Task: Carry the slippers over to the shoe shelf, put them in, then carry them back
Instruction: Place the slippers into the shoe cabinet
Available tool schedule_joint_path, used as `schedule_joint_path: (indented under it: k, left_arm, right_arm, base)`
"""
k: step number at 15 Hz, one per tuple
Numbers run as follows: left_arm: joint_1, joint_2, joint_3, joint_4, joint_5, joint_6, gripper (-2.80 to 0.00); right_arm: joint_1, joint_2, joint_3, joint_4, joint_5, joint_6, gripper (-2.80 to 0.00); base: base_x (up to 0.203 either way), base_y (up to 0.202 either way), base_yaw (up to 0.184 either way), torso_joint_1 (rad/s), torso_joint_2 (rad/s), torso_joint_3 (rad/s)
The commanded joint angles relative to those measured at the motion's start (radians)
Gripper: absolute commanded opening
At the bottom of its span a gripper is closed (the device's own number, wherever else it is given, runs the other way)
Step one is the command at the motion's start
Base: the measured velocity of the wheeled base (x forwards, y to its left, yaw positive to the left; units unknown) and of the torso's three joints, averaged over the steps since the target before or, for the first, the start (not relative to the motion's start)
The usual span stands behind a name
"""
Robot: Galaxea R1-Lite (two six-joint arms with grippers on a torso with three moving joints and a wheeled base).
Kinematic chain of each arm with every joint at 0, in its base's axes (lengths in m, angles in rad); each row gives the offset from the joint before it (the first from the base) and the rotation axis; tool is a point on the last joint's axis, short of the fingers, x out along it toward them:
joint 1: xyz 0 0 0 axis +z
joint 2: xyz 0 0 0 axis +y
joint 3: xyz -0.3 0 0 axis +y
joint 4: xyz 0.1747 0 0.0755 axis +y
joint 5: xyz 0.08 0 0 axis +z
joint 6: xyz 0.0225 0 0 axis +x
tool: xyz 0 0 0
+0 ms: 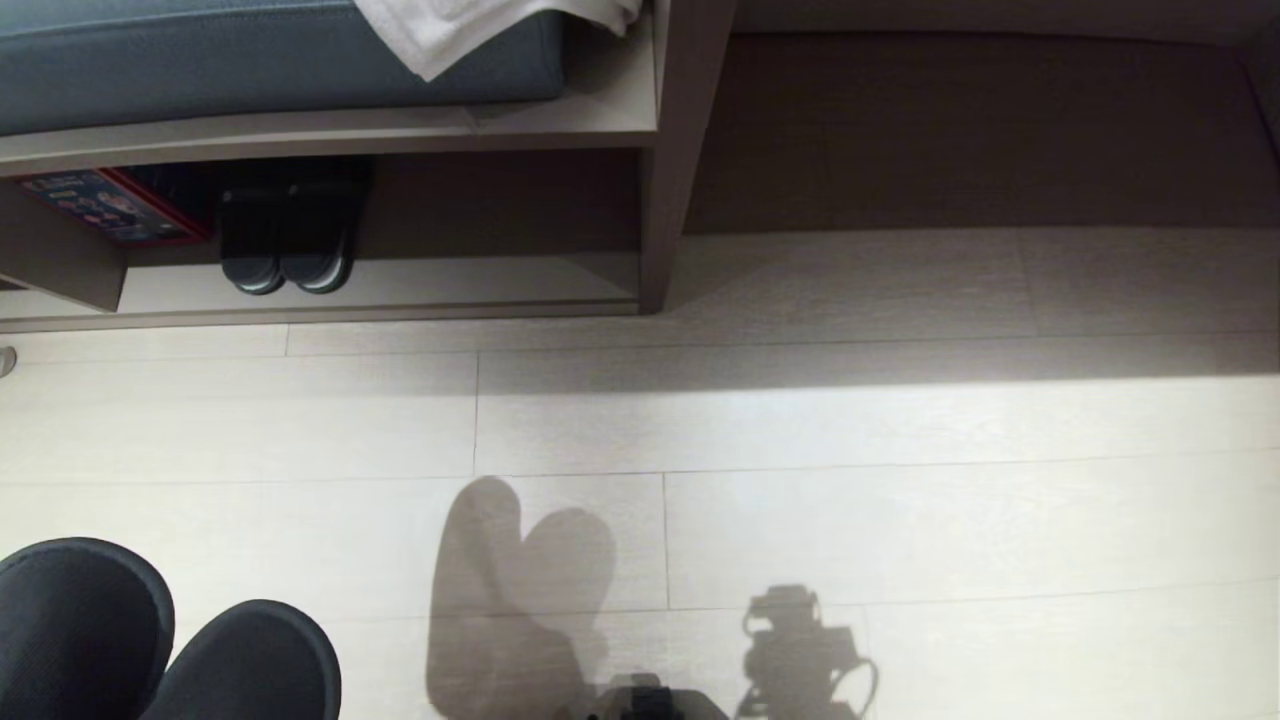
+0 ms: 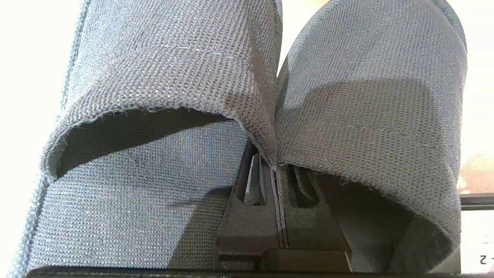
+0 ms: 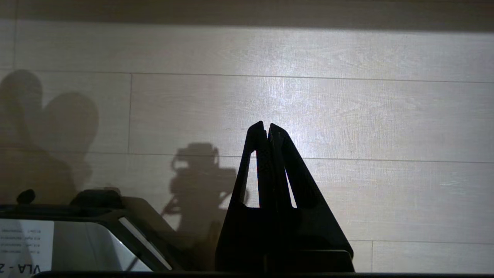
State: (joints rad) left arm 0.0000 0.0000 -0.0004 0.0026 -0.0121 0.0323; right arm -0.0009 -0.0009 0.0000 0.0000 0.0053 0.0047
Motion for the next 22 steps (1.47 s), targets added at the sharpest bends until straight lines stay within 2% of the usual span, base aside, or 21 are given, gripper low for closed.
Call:
schedule_joint_path:
  k: [1,22]
  left_arm:
    - [0.0,0.001,0.0,0.001,-0.001,0.0,-2.8]
    - [0.0,0.001,0.0,0.001,0.003,-0.014,-2.8]
  right_arm:
    - [-0.001,-0.001,0.0,0.0,0.001,0.0,-2.8]
    - [0.001,-0.001,0.0,0.0,0.001,0.0,-2.8]
  base:
    - [0.0,0.0,0.0,0.002,0.01,-0.205]
    - [0.0,0.0,0.0,0.003,0.01,-0.186]
